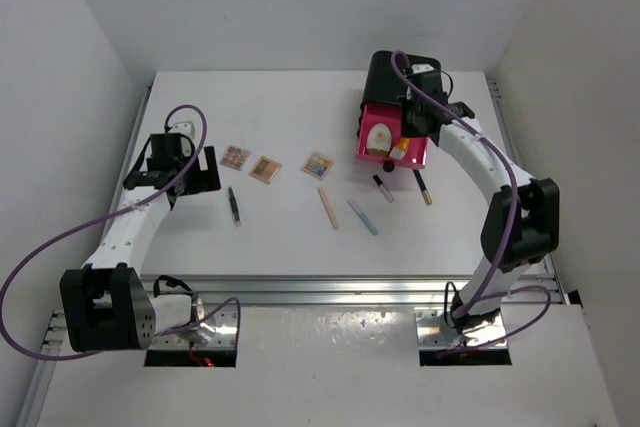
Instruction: Organize the makeup
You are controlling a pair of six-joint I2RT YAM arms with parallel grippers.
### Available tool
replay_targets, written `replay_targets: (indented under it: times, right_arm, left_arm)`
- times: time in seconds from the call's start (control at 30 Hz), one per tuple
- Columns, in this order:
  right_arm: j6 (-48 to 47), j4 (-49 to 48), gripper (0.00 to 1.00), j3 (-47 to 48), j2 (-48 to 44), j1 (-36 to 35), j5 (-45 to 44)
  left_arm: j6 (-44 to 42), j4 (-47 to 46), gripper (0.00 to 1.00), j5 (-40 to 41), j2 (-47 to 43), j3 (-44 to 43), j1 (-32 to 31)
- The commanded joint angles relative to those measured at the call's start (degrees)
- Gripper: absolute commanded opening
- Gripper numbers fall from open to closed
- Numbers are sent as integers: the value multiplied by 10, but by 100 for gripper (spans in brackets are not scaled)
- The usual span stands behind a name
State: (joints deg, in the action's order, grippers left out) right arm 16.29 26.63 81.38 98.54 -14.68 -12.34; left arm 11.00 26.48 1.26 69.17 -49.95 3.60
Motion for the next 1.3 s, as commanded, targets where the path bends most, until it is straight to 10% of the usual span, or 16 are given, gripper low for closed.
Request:
replay_targets:
  times: [0.0,0.1,0.37,0.97,1.27]
  right_arm:
    - [10,18,4,18,-24,2,26]
    - [19,12,47,-22,-68,-14,-13]
    - [132,29,62,-138,-141,-93,-109]
    - [171,-141,56,-208,-45,-128,-143]
    - [187,-160,34,-213,-35,-130,-185]
  left_arm:
    - [2,-13,100,-6,-1,-4,8]
    - [2,-13,100,-6,-1,-4,8]
    - [7,-25,100,-6,-1,6,8]
    - [13,-30,100,-17,-11,22,3]
    - [13,-30,100,-17,-11,12,3]
